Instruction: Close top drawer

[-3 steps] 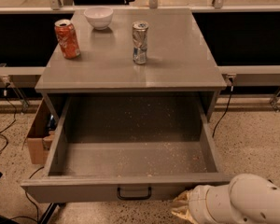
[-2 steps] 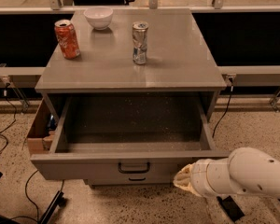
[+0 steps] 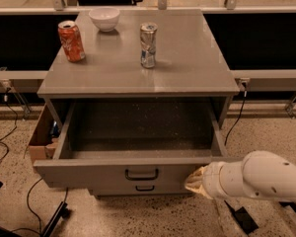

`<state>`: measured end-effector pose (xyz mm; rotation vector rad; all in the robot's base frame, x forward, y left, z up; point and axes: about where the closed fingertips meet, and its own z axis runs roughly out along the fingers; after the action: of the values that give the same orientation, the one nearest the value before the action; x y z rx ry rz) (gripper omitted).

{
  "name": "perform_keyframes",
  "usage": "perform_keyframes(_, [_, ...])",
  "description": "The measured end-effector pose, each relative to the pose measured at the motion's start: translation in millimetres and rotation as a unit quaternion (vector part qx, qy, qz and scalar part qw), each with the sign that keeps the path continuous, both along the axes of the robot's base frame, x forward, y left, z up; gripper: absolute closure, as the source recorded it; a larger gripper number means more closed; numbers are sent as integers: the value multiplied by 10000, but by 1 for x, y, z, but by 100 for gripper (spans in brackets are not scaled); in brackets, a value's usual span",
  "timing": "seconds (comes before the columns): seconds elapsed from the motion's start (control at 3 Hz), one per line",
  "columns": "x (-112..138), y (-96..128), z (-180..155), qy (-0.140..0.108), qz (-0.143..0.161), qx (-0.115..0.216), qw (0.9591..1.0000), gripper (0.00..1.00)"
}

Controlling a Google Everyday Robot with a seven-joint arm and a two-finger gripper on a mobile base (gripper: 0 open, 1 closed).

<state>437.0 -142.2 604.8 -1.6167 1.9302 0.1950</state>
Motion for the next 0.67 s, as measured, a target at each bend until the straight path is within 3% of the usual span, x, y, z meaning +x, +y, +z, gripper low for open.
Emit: perform_keyframes(0.67, [65, -24, 1, -302, -224, 141, 9992, 100])
